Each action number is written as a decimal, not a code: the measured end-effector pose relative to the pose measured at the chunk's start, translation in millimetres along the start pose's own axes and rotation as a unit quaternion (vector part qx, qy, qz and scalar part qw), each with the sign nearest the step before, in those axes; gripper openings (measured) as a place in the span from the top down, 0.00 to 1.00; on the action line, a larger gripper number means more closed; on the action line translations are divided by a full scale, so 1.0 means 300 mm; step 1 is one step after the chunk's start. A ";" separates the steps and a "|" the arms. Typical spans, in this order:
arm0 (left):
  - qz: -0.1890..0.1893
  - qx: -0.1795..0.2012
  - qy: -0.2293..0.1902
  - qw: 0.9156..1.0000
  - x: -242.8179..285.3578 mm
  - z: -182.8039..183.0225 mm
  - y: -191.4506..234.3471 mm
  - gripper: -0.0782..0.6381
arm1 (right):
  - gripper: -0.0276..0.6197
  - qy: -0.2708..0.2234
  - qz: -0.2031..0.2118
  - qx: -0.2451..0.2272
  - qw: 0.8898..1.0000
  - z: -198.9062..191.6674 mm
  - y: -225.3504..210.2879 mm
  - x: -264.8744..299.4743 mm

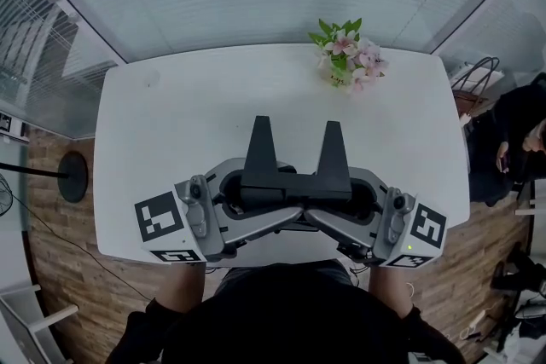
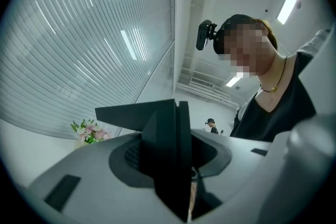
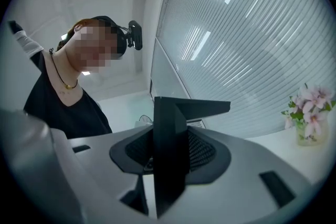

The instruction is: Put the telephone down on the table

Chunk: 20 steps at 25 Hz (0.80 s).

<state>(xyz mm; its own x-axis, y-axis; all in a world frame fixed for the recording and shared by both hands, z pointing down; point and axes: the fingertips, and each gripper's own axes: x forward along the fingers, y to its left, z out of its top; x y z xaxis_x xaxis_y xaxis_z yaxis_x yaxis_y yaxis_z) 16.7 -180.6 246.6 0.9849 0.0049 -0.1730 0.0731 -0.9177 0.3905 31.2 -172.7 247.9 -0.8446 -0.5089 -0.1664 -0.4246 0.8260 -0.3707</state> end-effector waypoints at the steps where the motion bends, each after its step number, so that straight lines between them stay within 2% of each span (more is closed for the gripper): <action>1: 0.004 -0.003 -0.001 1.000 0.005 -0.004 0.007 0.63 | 0.69 0.002 0.002 0.003 1.000 -0.001 -0.009 -0.003; 20: 0.064 -0.064 -0.003 0.996 0.046 -0.192 0.117 0.63 | 0.69 0.031 0.023 0.081 0.996 -0.154 -0.144 -0.087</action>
<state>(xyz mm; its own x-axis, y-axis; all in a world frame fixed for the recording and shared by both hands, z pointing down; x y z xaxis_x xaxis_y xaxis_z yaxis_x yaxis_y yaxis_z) 41.8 -189.9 309.9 0.9863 -0.1125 -0.1202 -0.0336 -0.8523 0.5220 56.6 -183.8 310.4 -0.8830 -0.4505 -0.1316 -0.3306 0.7961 -0.5069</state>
